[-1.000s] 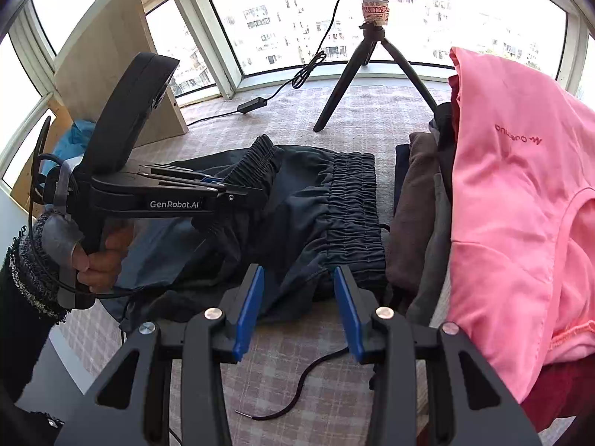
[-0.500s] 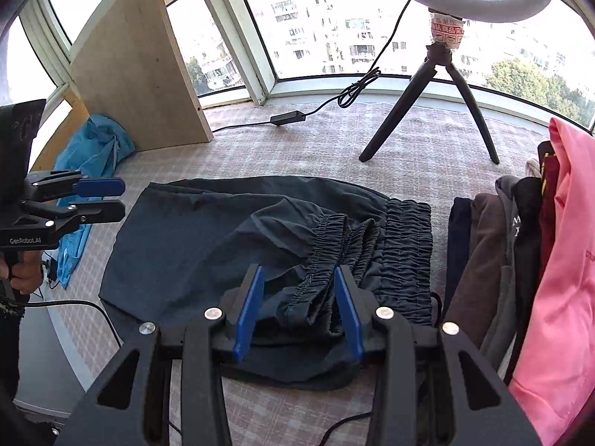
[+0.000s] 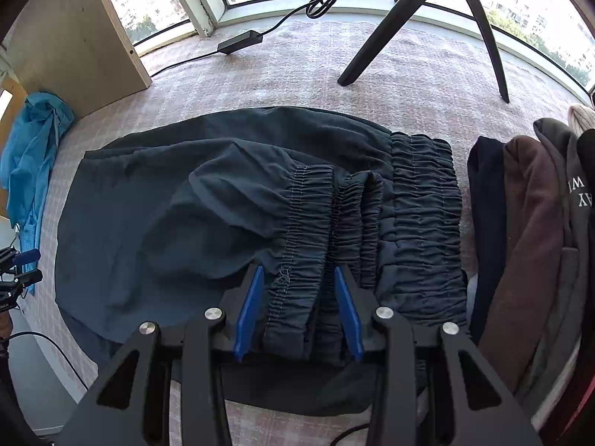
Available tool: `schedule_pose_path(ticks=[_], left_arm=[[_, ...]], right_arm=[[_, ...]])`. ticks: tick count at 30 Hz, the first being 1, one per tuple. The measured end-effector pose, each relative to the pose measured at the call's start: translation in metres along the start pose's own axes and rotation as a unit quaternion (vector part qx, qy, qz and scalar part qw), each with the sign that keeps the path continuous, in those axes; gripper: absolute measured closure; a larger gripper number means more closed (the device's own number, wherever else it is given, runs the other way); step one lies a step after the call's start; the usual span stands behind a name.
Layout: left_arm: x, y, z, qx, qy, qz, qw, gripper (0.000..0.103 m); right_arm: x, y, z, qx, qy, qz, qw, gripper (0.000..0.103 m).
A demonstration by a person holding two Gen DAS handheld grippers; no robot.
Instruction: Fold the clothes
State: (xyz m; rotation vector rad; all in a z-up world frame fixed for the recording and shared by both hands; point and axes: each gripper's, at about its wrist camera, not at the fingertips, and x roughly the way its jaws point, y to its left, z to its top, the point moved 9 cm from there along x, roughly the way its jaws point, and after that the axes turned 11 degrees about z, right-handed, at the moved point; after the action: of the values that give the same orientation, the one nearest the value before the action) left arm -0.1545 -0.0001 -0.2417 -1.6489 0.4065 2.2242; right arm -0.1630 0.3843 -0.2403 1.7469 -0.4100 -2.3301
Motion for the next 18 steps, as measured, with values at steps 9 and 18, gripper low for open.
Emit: schedule_pose_path(ticks=[9, 18], left_arm=[[0.05, -0.016, 0.009, 0.017, 0.021, -0.007, 0.9996, 0.059], [0.046, -0.02, 0.006, 0.017, 0.013, -0.019, 0.9996, 0.059]], right_arm=[[0.002, -0.001, -0.004, 0.001, 0.012, -0.012, 1.0, 0.094], [0.004, -0.006, -0.007, 0.009, 0.024, -0.02, 0.999, 0.091]])
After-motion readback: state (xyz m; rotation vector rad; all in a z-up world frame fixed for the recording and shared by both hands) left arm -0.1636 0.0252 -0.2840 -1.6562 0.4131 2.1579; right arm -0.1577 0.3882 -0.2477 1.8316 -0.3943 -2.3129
